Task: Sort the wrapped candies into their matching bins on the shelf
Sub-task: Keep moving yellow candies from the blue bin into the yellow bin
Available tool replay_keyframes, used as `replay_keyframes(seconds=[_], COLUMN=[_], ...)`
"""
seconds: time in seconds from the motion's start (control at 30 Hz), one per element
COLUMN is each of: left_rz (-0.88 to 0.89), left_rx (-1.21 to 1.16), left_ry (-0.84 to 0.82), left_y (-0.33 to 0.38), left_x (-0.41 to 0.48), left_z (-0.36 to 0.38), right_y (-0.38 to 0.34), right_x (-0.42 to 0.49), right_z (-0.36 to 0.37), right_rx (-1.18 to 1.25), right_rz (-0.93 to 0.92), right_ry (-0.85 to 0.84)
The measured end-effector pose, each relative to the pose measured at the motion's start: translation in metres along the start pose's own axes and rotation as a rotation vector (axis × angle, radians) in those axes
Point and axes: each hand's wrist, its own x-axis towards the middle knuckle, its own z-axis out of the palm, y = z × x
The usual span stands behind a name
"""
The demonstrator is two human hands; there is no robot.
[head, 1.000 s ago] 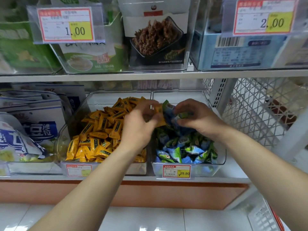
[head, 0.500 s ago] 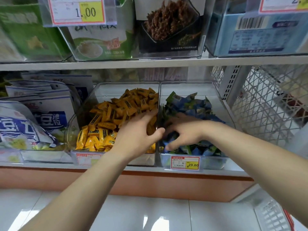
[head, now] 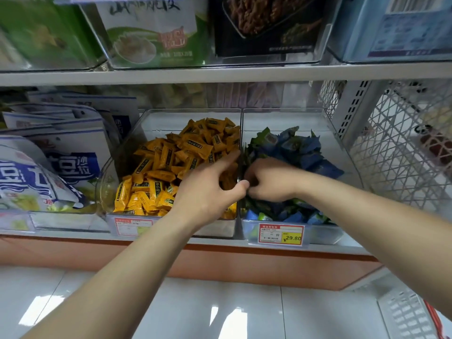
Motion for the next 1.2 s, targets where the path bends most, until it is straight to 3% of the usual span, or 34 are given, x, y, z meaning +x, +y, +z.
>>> replay_keyframes(seconds=[0.17,0.33,0.57,0.77,0.83,1.1,1.2], left_rz=[-0.009,0.013,0.012,0.013,0.004,0.002,0.001], left_rx=[-0.005,0.003,0.003,0.004,-0.003,-0.001,0.001], left_ry=[0.013,0.032,0.038,0.043,0.037,0.022,0.019], left_y=[-0.002,0.002,0.002,0.003,0.002,0.001,0.002], left_x=[0.000,0.000,0.000,0.000,-0.001,-0.001,-0.001], left_z=[0.001,0.003,0.004,0.003,0.003,0.002,0.002], right_y=[0.013,0.017,0.019,0.026,0.029,0.048,0.050], right_x=[0.001,0.001,0.004,-0.006,-0.009,-0.015,-0.012], right_z=[0.016,0.024,0.002,-0.018,-0.025,-0.034,-0.037], right_rx=[0.076,-0.194,-0.031,0.115,0.070,-0.187,-0.263], right_rz=[0.043,0.127,0.019,-0.088,-0.051,0.119,0.196], right_ry=[-0.149,-0.231,-0.478,-0.512,-0.434,0.217,0.354])
